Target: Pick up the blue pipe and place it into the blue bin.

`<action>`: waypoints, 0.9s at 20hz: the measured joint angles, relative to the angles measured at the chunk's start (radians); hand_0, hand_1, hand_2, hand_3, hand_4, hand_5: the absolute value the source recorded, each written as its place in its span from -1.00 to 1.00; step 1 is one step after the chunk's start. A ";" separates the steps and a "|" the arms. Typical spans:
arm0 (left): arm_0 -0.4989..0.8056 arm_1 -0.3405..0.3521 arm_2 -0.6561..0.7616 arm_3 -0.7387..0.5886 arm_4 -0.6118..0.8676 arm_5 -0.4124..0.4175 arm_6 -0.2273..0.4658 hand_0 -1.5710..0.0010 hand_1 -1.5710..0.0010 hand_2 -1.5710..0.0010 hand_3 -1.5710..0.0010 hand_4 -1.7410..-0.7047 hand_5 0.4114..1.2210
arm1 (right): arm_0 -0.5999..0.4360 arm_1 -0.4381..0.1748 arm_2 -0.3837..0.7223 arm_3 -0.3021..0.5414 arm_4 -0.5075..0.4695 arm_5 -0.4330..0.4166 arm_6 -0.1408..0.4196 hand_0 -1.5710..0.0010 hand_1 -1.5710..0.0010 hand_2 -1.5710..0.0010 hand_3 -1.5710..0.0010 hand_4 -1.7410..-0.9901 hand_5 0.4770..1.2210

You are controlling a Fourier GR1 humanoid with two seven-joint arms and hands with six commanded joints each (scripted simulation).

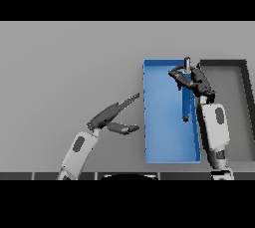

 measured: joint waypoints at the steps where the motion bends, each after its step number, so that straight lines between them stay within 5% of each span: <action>1: -0.009 -0.002 0.001 0.007 -0.003 0.002 0.003 1.00 1.00 1.00 1.00 0.59 -0.82 | -0.001 -0.028 0.043 0.021 -0.036 -0.033 -0.005 -1.00 -1.00 -1.00 0.34 -0.79 1.00; 3: -0.003 0.007 0.004 0.003 -0.002 0.001 -0.015 1.00 1.00 1.00 1.00 0.58 -0.80 | -0.010 -0.068 0.114 0.037 -0.109 -0.100 -0.013 -1.00 -1.00 -0.93 0.42 -0.69 0.84; 6: 0.000 0.003 0.002 -0.004 0.004 -0.002 0.002 1.00 1.00 1.00 1.00 0.58 -0.80 | -0.033 -0.146 0.227 0.077 -0.239 -0.217 -0.017 -0.10 -0.04 -0.01 0.70 -0.10 0.77; 9: 0.004 -0.007 -0.001 -0.002 0.008 -0.002 0.012 1.00 1.00 1.00 1.00 0.57 -0.80 | -0.063 -0.248 0.359 0.092 -0.322 -0.250 0.001 0.43 0.47 0.49 0.85 0.16 0.59; 13: 0.003 -0.007 -0.003 0.010 -0.004 0.008 -0.009 1.00 1.00 1.00 1.00 0.57 -0.79 | -0.114 -0.371 0.578 0.063 -0.307 -0.189 0.001 0.77 0.78 0.79 0.94 0.39 0.06; 18: 0.001 0.001 0.005 -0.013 0.018 -0.006 0.009 1.00 1.00 1.00 1.00 0.57 -0.79 | -0.190 -0.459 0.740 0.067 -0.381 -0.174 0.001 0.92 0.93 0.93 0.98 0.59 -0.24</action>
